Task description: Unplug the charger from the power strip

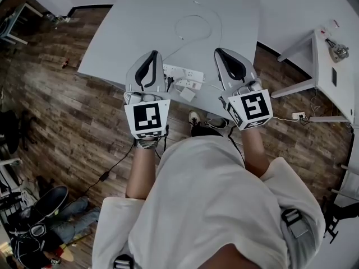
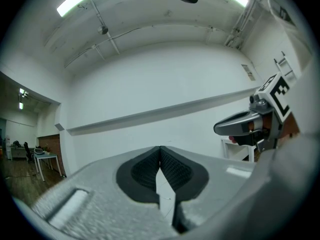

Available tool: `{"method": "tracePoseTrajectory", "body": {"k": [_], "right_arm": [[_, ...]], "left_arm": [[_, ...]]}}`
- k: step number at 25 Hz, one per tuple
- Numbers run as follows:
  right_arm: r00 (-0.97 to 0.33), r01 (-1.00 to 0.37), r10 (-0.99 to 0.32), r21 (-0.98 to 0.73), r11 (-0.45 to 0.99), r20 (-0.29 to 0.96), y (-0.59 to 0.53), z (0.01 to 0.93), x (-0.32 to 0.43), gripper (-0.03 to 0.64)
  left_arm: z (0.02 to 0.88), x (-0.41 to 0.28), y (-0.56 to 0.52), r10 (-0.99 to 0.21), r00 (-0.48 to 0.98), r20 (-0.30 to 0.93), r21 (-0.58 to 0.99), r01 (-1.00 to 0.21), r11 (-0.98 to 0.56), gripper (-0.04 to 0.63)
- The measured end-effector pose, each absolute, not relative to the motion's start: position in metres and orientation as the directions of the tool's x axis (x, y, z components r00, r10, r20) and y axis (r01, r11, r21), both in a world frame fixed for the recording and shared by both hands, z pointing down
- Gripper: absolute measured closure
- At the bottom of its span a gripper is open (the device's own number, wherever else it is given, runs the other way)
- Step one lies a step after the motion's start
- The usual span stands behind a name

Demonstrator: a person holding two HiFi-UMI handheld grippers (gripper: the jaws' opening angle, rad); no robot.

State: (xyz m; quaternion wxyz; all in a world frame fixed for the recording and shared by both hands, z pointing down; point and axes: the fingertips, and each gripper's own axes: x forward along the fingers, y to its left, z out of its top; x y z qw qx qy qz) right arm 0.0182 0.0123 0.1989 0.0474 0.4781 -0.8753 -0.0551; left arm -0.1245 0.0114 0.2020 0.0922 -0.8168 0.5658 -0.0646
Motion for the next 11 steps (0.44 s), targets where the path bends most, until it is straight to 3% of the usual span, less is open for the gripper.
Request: {"method": "tracePoseTrajectory", "body": {"k": [11], "right_arm": [[-0.537,-0.833,-0.843,0.136,0.537,0.04,0.005,0.204,0.021,0.615]], "left_arm": [[0.216,-0.115,0.001,-0.926,0.374,0.051,-0.211,-0.902,-0.376,0.591]]}}
